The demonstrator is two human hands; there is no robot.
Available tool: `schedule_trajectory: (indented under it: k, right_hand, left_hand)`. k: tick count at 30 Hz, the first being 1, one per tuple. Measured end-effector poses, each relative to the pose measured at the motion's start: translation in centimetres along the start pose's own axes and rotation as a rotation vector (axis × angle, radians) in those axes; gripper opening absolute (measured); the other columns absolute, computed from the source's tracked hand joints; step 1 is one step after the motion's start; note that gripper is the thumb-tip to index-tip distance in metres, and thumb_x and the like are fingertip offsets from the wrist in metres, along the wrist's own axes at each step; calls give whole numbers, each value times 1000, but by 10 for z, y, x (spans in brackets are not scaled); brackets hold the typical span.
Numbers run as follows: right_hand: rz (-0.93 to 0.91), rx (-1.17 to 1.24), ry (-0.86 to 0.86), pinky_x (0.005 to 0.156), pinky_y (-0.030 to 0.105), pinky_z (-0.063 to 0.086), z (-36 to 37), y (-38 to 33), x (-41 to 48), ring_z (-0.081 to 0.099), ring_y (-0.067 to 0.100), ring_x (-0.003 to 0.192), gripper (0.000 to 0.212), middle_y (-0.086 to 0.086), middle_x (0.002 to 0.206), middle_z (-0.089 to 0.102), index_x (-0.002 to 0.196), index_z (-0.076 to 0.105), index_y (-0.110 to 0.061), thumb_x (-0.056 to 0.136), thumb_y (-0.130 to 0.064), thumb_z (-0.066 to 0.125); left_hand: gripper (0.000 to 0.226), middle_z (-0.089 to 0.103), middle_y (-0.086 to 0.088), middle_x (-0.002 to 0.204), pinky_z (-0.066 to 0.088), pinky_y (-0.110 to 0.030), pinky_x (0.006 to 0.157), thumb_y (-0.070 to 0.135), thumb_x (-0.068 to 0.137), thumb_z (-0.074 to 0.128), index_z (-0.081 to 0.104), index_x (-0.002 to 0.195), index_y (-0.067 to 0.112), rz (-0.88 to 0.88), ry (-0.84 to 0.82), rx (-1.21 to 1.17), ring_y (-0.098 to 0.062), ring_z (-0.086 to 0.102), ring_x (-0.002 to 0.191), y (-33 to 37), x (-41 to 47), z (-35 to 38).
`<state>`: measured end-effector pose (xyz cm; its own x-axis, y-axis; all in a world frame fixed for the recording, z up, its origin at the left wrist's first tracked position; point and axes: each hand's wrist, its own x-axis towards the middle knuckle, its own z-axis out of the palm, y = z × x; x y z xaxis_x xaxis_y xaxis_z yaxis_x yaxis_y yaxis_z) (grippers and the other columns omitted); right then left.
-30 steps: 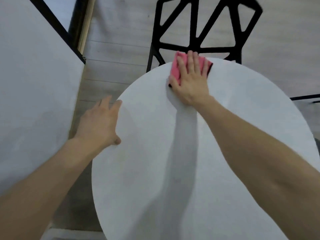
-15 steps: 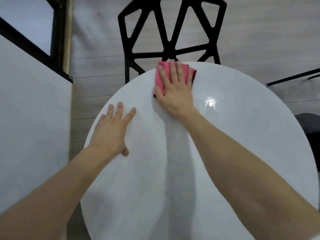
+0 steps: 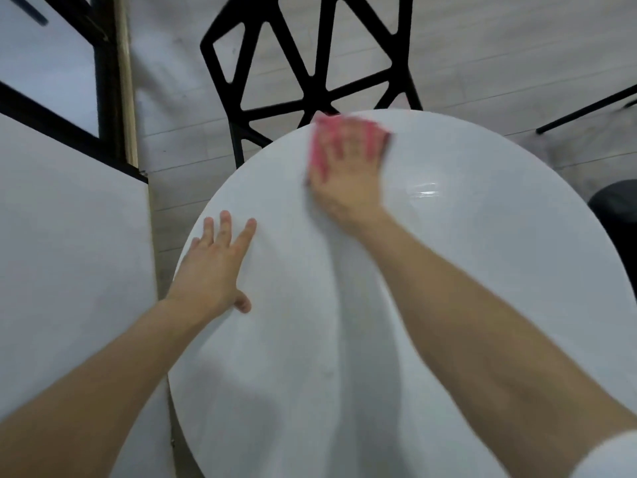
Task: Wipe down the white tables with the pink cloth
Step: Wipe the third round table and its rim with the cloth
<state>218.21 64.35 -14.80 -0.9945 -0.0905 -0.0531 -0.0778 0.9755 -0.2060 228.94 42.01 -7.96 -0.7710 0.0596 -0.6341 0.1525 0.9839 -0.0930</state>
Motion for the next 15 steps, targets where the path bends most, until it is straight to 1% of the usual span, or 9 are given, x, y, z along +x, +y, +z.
schedule_trajectory:
  k: [2, 3, 5, 6, 8, 11, 13, 14, 15]
  right_hand:
    - [-344, -31, -115, 131, 63, -6, 13, -61, -13, 4, 30, 169, 68, 7, 182, 14, 173, 21, -33, 108, -53, 27]
    - [-450, -44, -160, 133, 61, -3, 14, -69, -17, 3, 27, 169, 67, 5, 182, 12, 173, 19, -36, 109, -55, 27]
    - [-517, -24, -148, 135, 55, -2, 11, -38, -12, 3, 22, 169, 67, 0, 183, 9, 173, 17, -40, 109, -58, 28]
    - [-449, -6, -120, 135, 54, -2, 6, -8, -8, 4, 20, 169, 67, -1, 182, 10, 172, 18, -42, 108, -59, 31]
    - [-158, -5, -39, 135, 54, 1, -13, 70, -3, 8, 22, 169, 70, 0, 182, 14, 172, 21, -41, 106, -61, 35]
    - [291, -1, -1, 134, 60, 0, -41, 157, -17, 5, 29, 169, 76, 7, 182, 10, 173, 16, -37, 103, -62, 29]
    - [442, 22, 10, 133, 64, -2, -36, 133, -31, 0, 32, 169, 75, 11, 182, 5, 174, 12, -33, 106, -58, 30]
    - [424, 14, 19, 132, 65, -3, -28, 99, -43, -1, 32, 169, 74, 11, 182, 3, 174, 12, -32, 107, -56, 30]
    - [329, -1, 30, 132, 64, -3, -16, 60, -58, -1, 31, 169, 73, 11, 182, 3, 174, 14, -31, 108, -56, 29]
  left_hand:
    - [166, -17, -15, 181, 25, -56, 132, 60, 62, 101, -21, 171, 33, 4, 9, 10, -42, -6, 169, 0, -1, 0]
    - [166, -16, -15, 181, 27, -56, 131, 61, 62, 101, -21, 171, 34, 3, 17, 11, -42, -6, 169, 0, -1, 0]
    - [165, -17, -15, 181, 25, -55, 132, 61, 63, 101, -21, 171, 34, 12, 7, 18, -43, -6, 169, -1, -1, 1]
    - [165, -18, -16, 181, 23, -55, 134, 61, 64, 101, -21, 171, 33, 20, 2, 19, -44, -6, 169, -2, -1, 1]
    - [166, -16, -17, 181, 24, -55, 135, 61, 63, 101, -22, 170, 33, 31, 11, 21, -45, -4, 169, -5, 1, 2]
    - [167, -11, -17, 182, 35, -58, 128, 67, 59, 100, -21, 170, 33, 57, 36, 53, -45, 2, 169, -7, 4, 3]
    - [167, -7, -18, 182, 41, -59, 122, 72, 57, 99, -18, 170, 32, 70, 58, 80, -46, 6, 168, -8, 3, 1]
    - [167, -6, -19, 182, 43, -59, 121, 73, 57, 98, -17, 170, 32, 84, 60, 87, -46, 7, 168, -9, 3, 0]
    - [167, -5, -19, 182, 43, -60, 120, 75, 56, 97, -16, 171, 32, 94, 68, 88, -46, 8, 168, -10, 2, 0]
